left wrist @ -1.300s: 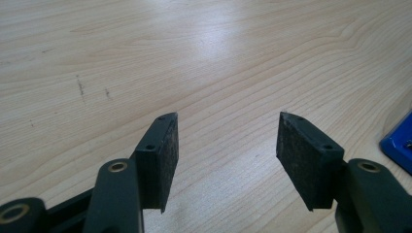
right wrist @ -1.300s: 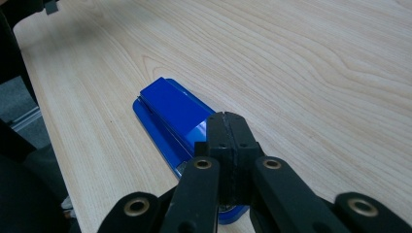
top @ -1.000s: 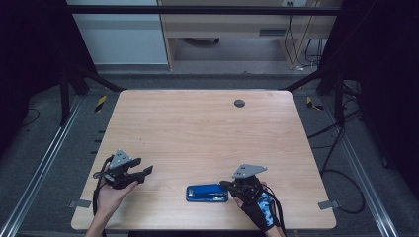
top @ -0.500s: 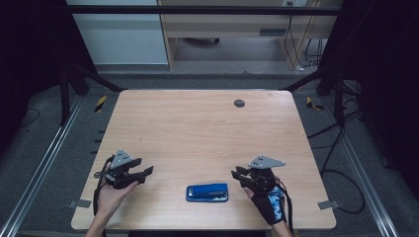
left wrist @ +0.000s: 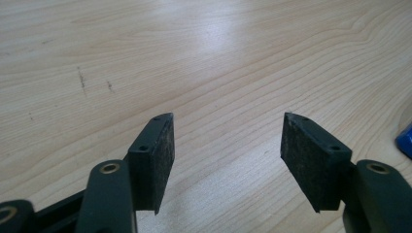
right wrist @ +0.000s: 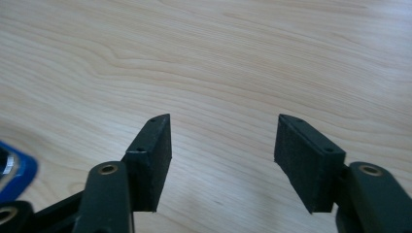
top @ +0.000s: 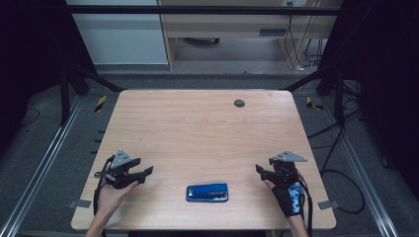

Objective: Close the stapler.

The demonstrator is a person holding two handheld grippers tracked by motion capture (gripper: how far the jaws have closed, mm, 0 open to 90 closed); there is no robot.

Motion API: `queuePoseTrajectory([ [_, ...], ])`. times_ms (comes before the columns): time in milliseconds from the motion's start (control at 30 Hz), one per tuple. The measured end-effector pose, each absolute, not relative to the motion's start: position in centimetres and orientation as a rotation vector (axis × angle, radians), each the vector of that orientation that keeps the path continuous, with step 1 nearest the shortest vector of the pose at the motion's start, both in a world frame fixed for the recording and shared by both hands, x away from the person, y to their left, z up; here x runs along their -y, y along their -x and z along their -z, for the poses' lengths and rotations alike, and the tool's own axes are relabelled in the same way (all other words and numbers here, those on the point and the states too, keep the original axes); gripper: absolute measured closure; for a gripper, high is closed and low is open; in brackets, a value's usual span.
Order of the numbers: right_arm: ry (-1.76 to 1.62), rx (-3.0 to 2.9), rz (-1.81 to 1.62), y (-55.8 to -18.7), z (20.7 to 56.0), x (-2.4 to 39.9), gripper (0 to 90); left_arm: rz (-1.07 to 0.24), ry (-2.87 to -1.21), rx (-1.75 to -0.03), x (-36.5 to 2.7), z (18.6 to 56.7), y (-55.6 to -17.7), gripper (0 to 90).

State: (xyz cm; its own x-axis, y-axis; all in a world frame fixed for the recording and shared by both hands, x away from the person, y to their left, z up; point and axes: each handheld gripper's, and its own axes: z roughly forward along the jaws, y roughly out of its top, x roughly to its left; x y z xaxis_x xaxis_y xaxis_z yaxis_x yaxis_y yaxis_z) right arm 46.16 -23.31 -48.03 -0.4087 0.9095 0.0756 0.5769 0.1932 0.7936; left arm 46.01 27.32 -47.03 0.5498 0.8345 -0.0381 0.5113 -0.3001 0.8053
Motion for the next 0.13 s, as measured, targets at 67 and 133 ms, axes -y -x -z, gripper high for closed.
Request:
queuePoseTrajectory([
  [67, -1.416, -2.052, -1.061, -46.3, 48.2, 23.9, 35.3, -0.504, -1.976, -1.097, -27.4, 47.1, -46.1, 36.7],
  [133, -1.443, -2.053, -1.036, -46.5, 48.4, 24.6, 34.4, -0.507, -1.979, -1.099, -27.4, 47.2, -46.2, 36.2],
])
